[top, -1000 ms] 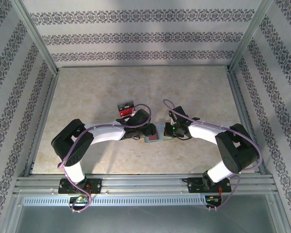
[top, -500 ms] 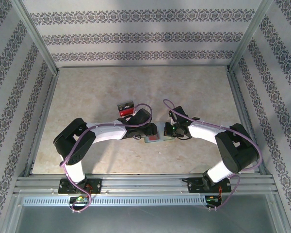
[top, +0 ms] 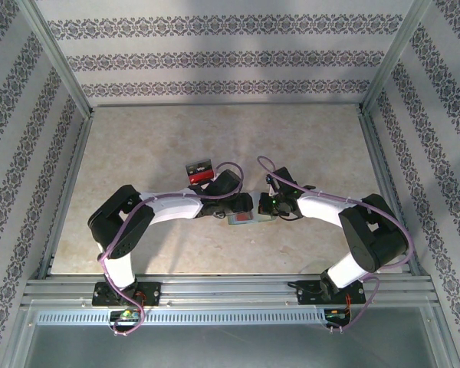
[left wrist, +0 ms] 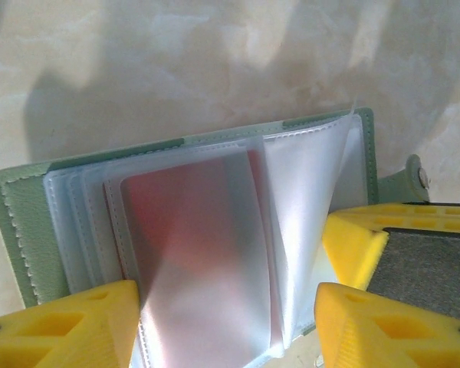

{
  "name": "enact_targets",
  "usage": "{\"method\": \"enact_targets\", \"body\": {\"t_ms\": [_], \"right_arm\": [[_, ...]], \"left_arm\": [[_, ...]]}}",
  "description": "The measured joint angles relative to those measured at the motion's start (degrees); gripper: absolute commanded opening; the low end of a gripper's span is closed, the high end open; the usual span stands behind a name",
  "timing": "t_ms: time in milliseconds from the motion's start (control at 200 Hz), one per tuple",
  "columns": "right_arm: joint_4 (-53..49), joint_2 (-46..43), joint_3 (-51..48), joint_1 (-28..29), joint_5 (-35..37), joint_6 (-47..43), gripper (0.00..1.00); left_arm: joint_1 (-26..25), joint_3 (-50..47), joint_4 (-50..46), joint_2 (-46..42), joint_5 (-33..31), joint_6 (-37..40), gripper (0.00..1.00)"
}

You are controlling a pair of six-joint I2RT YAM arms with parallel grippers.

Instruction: Take the credit cards out of the card holder

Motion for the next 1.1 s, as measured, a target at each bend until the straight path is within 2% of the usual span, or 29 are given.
{"method": "enact_targets", "body": {"t_ms": [55, 145, 395, 660, 824, 1029, 1099], "right_arm": [[0.3, 0.1, 0.0, 0.0, -0.2, 0.0, 0.03], [0.7, 0.3, 0.0, 0.0, -0.4, 0.2, 0.03], [1.1, 0.4, 0.0, 0.0, -0.6, 0.2, 0.03], [1.6, 0.3, -0.3, 0.0, -0.6, 0.2, 0.03], [1.7, 0.2, -0.4, 0.0, -0.7, 0.2, 0.03], [1.9, 0.2, -0.5, 0.0, -0.7, 0.2, 0.03], [2.1, 0.2, -0.6, 0.0, -0.8, 0.2, 0.03]], "left_arm": [[0.0, 0.0, 0.5, 0.0, 0.2, -0.1, 0.71], [0.0, -0.1, 1.7, 0.0, 0.5, -0.5, 0.75], [0.0, -0.1, 1.9, 0.1, 0.3, -1.7, 0.81], [-1.2, 3.6, -6.6, 0.4, -2.9, -1.4, 0.85], [-1.7, 6.4, -9.9, 2.6, -3.5, -0.6, 0.84], [-1.8, 7.5, -9.0, 3.6, -2.9, 0.4, 0.67], [-1.9, 7.5, -8.5, 3.7, -2.8, 0.7, 0.65]]}}
